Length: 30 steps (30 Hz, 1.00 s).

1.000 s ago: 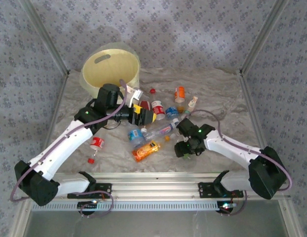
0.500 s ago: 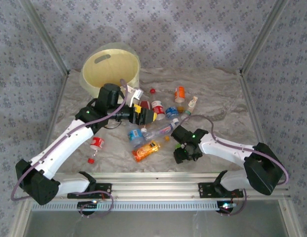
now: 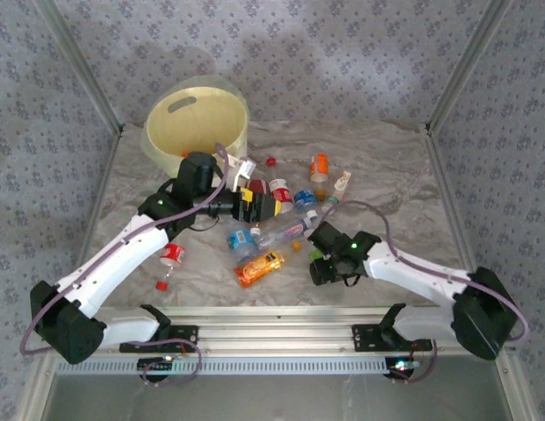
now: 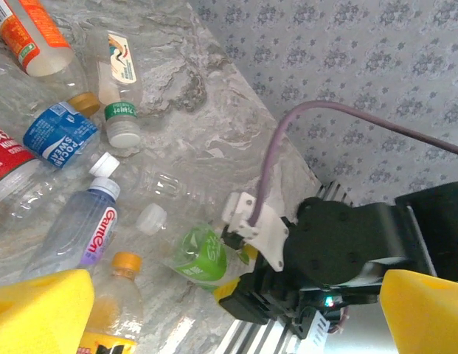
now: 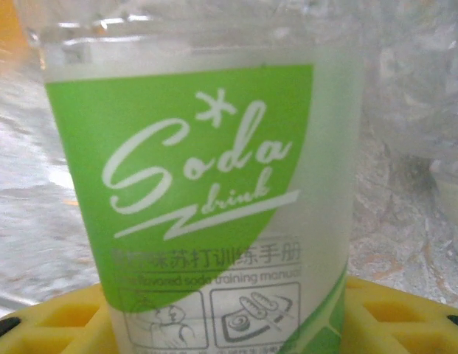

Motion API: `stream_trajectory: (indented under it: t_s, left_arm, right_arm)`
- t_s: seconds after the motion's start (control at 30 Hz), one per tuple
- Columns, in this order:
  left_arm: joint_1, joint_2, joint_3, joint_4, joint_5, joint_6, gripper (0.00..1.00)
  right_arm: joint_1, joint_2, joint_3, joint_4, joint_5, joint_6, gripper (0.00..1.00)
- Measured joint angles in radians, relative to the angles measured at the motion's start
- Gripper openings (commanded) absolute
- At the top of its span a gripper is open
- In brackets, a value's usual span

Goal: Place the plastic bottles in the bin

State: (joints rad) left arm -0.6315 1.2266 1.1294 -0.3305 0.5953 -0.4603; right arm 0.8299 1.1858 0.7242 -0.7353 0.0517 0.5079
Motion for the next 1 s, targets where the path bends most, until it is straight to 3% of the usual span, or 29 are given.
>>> stream_trajectory:
  t_s: [0.2, 0.4, 0.67, 1.0]
  left_arm:
    - [-0.005, 0.0, -0.049, 0.084, 0.016, -0.061, 1.0]
    - [-0.013, 0.0, -0.092, 0.204, 0.041, -0.144, 1.0]
    - [-0.043, 0.018, -0.137, 0.375, 0.097, -0.248, 0.99]
    - [-0.045, 0.027, -0.16, 0.589, 0.163, -0.385, 1.0]
  right_arm:
    - [-0.041, -0.203, 0.0, 0.04, -0.112, -0.009, 0.59]
    - [-0.174, -0.34, 0.0, 0.158, -0.308, -0.01, 0.59]
    - [-0.297, -0.363, 0.0, 0.354, -0.596, 0.022, 0.58]
    - [-0.353, -0.364, 0.008, 0.616, -0.867, 0.181, 0.58]
